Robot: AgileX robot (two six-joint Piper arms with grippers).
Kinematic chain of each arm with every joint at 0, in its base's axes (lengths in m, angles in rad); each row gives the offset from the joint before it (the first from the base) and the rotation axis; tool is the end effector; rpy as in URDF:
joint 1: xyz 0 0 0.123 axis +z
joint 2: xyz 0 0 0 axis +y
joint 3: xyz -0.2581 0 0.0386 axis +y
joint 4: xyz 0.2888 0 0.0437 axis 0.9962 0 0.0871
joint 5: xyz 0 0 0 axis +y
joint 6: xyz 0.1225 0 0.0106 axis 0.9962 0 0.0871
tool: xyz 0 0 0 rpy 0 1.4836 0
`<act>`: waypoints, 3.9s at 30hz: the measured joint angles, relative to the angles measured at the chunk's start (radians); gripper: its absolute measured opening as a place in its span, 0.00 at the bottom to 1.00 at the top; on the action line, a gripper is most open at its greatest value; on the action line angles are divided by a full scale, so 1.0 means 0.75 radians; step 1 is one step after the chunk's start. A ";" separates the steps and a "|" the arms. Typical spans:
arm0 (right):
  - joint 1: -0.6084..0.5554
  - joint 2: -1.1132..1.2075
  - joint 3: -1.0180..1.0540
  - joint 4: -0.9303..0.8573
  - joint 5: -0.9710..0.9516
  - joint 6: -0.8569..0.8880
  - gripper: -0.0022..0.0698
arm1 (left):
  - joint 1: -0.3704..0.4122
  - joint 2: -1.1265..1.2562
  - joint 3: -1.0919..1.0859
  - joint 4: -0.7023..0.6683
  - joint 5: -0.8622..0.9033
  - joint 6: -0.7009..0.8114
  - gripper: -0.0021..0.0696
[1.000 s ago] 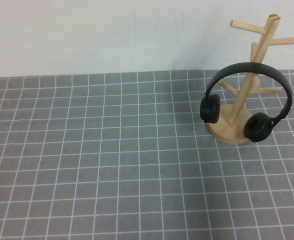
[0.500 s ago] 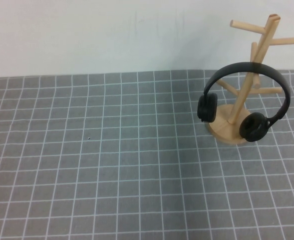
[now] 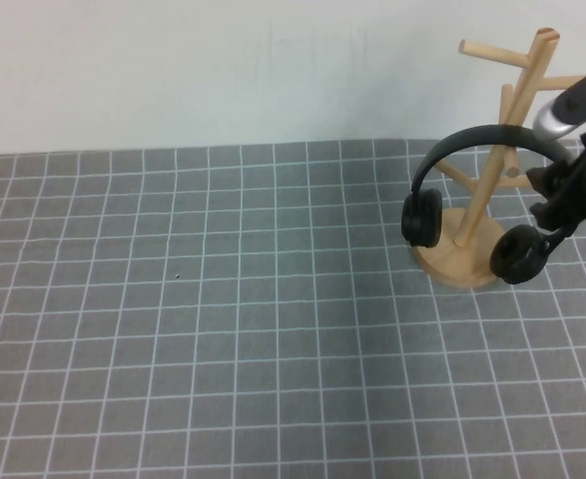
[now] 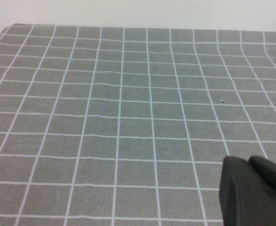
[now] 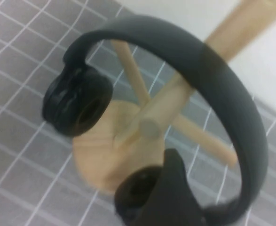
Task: Take out the headphones from the headphone stand
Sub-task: Pick up the headphones from the headphone stand, then place the headphones on the table
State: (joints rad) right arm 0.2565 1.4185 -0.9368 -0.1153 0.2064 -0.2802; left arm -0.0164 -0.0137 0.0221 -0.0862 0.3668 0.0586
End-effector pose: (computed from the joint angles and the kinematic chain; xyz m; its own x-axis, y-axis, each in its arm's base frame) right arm 0.3650 0.0927 0.2194 -0.4143 -0.5045 -0.7575 -0.4260 0.8430 -0.3285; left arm 0.1483 -0.0062 0.1645 -0.2837 -0.0172 -0.9587 0.0398 0.9988 -0.0297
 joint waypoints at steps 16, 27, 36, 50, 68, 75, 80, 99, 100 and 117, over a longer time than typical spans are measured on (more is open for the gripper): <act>0.000 0.185 -0.006 -0.316 -0.275 -0.058 0.68 | 0.000 0.000 0.000 0.000 0.000 0.000 0.02; -0.035 0.258 -0.009 -0.323 -0.439 -0.171 0.68 | 0.000 0.000 0.000 0.000 0.000 0.000 0.03; -0.081 0.271 -0.009 -0.293 -0.526 -0.188 0.64 | 0.000 0.000 0.000 0.000 0.000 0.000 0.02; -0.081 0.359 -0.009 -0.292 -0.620 -0.240 0.41 | 0.000 0.000 0.000 0.000 0.000 0.000 0.02; -0.081 0.227 -0.009 -0.200 -0.401 -0.249 0.09 | 0.000 0.000 0.000 0.000 0.000 0.000 0.02; -0.016 -0.050 -0.009 -0.119 -0.067 -0.222 0.09 | 0.000 0.000 0.000 0.000 0.000 0.000 0.02; 0.087 -0.257 -0.059 0.055 0.128 -0.028 0.09 | 0.000 0.000 0.000 0.000 0.000 0.000 0.02; 0.286 0.213 -0.087 0.204 0.621 0.617 0.09 | 0.000 0.000 0.000 0.000 0.000 0.000 0.02; 0.290 0.262 -0.090 0.185 0.587 0.620 0.09 | 0.000 0.000 0.000 0.000 0.000 0.000 0.02; 0.292 0.705 -0.288 0.080 0.499 0.633 0.16 | 0.000 0.000 0.000 0.000 0.000 0.000 0.02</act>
State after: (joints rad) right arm 0.4757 1.9469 -1.1529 -0.0556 0.5809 0.1949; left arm -0.0164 -0.0137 0.0221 -0.0862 0.3668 0.0586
